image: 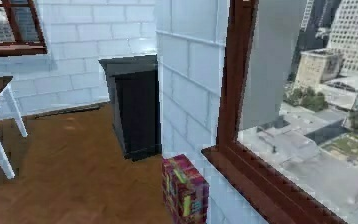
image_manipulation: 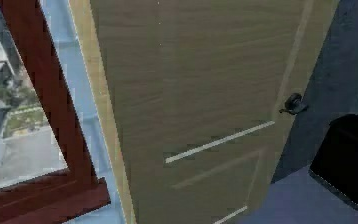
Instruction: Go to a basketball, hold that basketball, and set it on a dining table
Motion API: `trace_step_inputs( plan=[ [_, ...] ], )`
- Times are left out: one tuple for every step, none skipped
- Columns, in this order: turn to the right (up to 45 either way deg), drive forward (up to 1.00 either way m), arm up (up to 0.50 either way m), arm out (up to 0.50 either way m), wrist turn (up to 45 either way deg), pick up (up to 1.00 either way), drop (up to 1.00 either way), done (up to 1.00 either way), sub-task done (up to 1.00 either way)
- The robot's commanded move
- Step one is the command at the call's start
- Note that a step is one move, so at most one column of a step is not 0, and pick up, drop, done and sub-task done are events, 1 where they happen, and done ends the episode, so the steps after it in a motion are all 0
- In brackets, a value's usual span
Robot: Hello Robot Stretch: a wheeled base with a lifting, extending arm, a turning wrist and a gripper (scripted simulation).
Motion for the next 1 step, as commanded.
trace_step_inputs(
  plan=[
    [-45.0,0.00,0.00,0.00,0.0,0.00,0.00,0.00,0.00]
  ],
)
